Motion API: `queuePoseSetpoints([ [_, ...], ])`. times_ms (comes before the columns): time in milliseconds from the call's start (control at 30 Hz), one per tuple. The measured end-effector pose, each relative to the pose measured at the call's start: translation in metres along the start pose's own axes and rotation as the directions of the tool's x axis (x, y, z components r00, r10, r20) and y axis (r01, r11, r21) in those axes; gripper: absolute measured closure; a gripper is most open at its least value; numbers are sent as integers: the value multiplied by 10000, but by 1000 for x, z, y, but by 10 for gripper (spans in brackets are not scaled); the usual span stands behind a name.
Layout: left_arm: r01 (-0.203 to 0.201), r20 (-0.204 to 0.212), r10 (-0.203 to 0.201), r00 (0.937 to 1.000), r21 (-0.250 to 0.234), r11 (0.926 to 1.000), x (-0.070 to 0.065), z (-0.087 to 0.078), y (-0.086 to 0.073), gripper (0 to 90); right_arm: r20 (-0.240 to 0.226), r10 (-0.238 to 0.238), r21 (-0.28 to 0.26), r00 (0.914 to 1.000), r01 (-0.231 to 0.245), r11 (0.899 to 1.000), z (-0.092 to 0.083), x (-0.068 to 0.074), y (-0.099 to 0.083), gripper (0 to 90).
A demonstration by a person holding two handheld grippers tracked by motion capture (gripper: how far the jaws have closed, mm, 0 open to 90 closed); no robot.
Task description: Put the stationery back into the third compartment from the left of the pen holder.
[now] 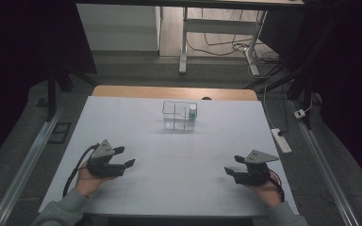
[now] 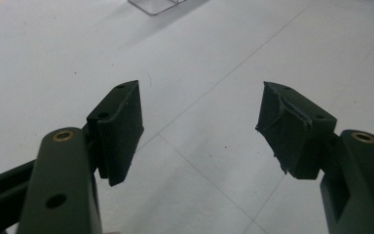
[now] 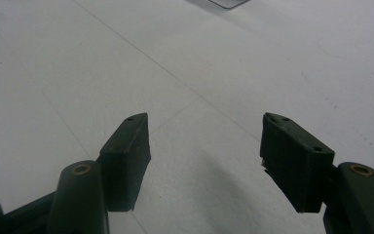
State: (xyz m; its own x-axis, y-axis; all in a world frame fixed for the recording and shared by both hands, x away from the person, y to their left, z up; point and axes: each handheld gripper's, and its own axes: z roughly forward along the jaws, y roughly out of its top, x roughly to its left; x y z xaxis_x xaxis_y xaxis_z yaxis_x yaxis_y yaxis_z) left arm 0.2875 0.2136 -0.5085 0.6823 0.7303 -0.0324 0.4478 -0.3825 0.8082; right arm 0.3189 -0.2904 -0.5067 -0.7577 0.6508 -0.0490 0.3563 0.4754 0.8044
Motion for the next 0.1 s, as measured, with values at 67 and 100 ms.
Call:
queuePoseSetpoints([
  [67, 95, 38, -95, 9999, 39, 9999, 1, 1, -2, 316, -42, -14, -47, 10000, 13, 10000, 0, 0, 0, 344],
  [100, 130, 31, -130, 9999, 47, 9999, 1, 0, -3, 313, -51, -15, -62, 10000, 15, 10000, 0, 0, 0, 344],
])
